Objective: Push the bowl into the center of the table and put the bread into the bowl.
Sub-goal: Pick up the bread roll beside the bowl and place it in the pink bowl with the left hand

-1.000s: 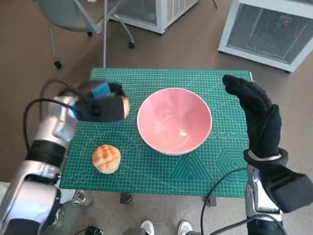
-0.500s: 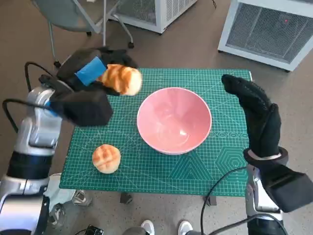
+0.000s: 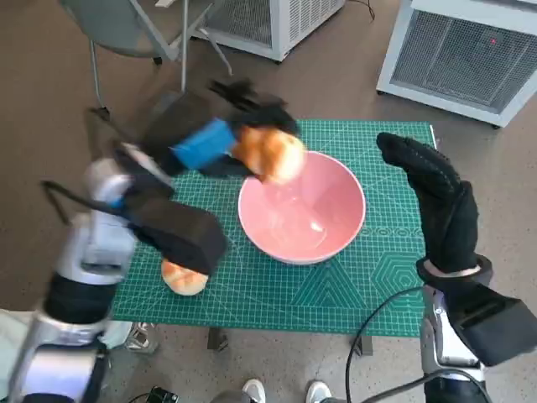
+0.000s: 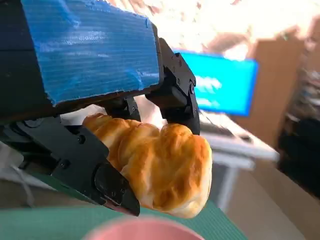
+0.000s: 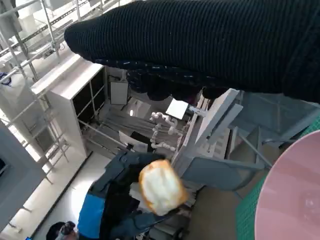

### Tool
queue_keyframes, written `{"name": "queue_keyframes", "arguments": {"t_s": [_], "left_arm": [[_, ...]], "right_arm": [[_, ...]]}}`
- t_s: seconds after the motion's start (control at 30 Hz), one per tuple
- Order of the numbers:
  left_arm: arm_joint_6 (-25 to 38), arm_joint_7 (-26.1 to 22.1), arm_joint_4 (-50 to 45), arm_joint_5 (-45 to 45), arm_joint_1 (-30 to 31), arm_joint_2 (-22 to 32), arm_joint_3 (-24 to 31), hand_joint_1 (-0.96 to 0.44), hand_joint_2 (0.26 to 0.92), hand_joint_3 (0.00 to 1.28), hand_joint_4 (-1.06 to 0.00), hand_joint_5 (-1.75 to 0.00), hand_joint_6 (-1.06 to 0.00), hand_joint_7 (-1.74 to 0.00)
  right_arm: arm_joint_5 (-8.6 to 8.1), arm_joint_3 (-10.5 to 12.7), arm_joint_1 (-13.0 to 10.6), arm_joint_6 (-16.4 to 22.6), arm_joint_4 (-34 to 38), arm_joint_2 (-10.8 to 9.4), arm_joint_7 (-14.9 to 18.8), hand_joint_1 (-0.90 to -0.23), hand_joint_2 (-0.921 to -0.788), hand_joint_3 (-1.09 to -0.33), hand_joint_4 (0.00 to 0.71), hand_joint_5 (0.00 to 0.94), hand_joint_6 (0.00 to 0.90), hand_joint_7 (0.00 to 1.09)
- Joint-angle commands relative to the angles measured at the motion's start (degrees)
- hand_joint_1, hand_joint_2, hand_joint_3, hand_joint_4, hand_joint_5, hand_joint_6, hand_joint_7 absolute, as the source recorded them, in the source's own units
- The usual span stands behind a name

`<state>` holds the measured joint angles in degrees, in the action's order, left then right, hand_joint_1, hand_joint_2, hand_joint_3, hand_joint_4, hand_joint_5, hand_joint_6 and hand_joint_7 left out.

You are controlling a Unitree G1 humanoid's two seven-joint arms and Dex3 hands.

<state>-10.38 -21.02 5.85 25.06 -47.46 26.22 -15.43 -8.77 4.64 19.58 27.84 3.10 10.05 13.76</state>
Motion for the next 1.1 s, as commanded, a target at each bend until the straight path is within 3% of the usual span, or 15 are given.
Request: {"name": "queue_keyframes", "arguments": {"t_s": [0.03, 0.4, 0.53, 0.57, 0.6, 0.67, 0.73, 0.87, 1.1], "left_arm": [[-0.96, -0.63, 3.01, 1.55, -0.85, -2.0, -2.7, 0.0, 0.92, 0.05, -0.75, -1.18, -0.63, -1.07], [-6.48, 3.26, 17.58, 5.38, -3.05, -6.22, -6.85, 0.0, 0.92, 0.06, -0.75, -1.12, -0.59, -1.18], [-6.53, 3.16, 18.61, 6.44, -2.16, -6.49, -7.61, 0.0, 0.921, 0.13, -0.67, -1.22, -0.51, -1.24], [-6.29, 2.83, 18.43, 6.73, -1.87, -6.41, -7.78, 0.01, 0.894, 0.12, -0.57, -0.92, -0.49, -0.97], [-5.78, 2.29, 17.93, 7.16, -1.44, -6.18, -8.01, 0.01, 0.888, 0.12, -0.56, -0.76, -0.51, -0.83], [-5.11, 1.54, 17.21, 7.71, -0.88, -5.8, -8.25, -0.03, 0.855, 0.07, -0.43, -0.32, -0.48, -0.39], [-4.6, 0.67, 16.55, 7.9, -0.53, -5.31, -8.3, -0.08, 0.834, 0.04, -0.34, -0.16, -0.43, -0.21], [-3.25, -1.88, 14.45, 7.67, -0.03, -4.1, -7.8, -0.25, 0.802, 0.01, -0.19, -0.04, -0.32, -0.04], [-1.23, -6.46, 9.96, 4.81, 1.53, -2.19, -5.75, -0.35, 0.796, 0.0, -0.09, 0.0, -0.24, 0.0]], "right_arm": [[0.01, 0.19, -1.39, -1.13, -0.07, 0.02, -0.01, -0.725, -0.921, -0.793, 0.123, 0.003, -0.001, 0.43], [0.11, 0.32, -2.33, -1.49, -1.1, -0.16, -0.31, -0.725, -0.921, -0.796, 0.123, 0.002, -0.001, 0.43], [0.07, 0.46, -2.55, -1.61, -1.38, -0.16, -0.42, -0.721, -0.921, -0.797, 0.123, 0.002, -0.001, 0.43], [0.07, 0.48, -2.58, -1.63, -1.43, -0.17, -0.46, -0.72, -0.921, -0.797, 0.123, 0.002, -0.001, 0.43], [0.06, 0.51, -2.56, -1.66, -1.44, -0.2, -0.51, -0.72, -0.921, -0.797, 0.123, 0.002, -0.001, 0.43], [0.1, 0.54, -2.54, -1.7, -1.43, -0.25, -0.61, -0.718, -0.921, -0.796, 0.124, 0.002, -0.001, 0.43], [0.18, 0.5, -2.55, -1.7, -1.46, -0.34, -0.73, -0.717, -0.921, -0.796, 0.125, 0.003, -0.001, 0.42], [0.43, 0.35, -2.66, -1.62, -1.57, -0.55, -1.0, -0.717, -0.921, -0.795, 0.125, 0.003, -0.001, 0.42], [0.87, 0.07, -2.71, -1.34, -1.56, -0.9, -1.39, -0.717, -0.921, -0.795, 0.125, 0.003, -0.001, 0.42]]}}
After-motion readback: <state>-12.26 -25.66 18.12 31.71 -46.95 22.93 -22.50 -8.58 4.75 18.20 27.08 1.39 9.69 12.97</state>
